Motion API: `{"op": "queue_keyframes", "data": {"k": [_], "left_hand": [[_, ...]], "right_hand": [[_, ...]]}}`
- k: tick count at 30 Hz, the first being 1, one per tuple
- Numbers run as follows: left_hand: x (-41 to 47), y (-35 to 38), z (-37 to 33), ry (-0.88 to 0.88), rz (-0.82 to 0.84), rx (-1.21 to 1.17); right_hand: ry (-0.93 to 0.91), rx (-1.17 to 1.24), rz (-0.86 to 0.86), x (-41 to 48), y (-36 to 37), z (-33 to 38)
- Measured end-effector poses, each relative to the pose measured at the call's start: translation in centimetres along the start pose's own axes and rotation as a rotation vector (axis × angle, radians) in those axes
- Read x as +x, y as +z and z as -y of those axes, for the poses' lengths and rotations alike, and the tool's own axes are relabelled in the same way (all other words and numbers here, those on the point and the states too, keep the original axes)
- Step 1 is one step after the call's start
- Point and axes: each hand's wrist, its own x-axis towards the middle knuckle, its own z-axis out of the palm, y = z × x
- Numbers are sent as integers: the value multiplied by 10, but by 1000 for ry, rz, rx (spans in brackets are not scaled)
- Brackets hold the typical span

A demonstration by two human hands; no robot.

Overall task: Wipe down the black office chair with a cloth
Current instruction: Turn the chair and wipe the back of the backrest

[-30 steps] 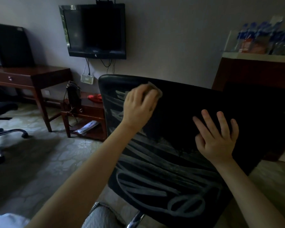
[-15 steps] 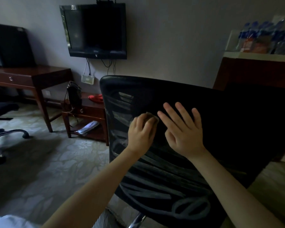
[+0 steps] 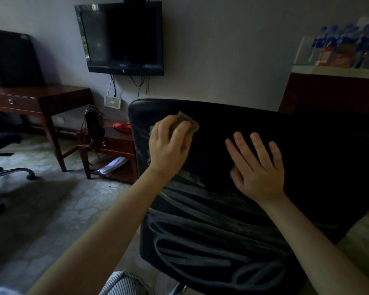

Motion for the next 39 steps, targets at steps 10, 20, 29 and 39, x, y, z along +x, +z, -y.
{"op": "queue_keyframes", "data": {"k": [10, 20, 29, 39], "left_hand": [[-64, -16, -6, -128, 129, 59], [8, -43, -15, 395, 178, 45], [47, -50, 6, 611, 211, 41], [-52, -55, 23, 733, 544, -39]], "right_hand": [[2, 26, -88, -18, -1, -22], [167, 164, -51, -19, -27, -20], [28, 170, 10, 13, -14, 13], [-55, 89, -21, 1, 10, 6]]}}
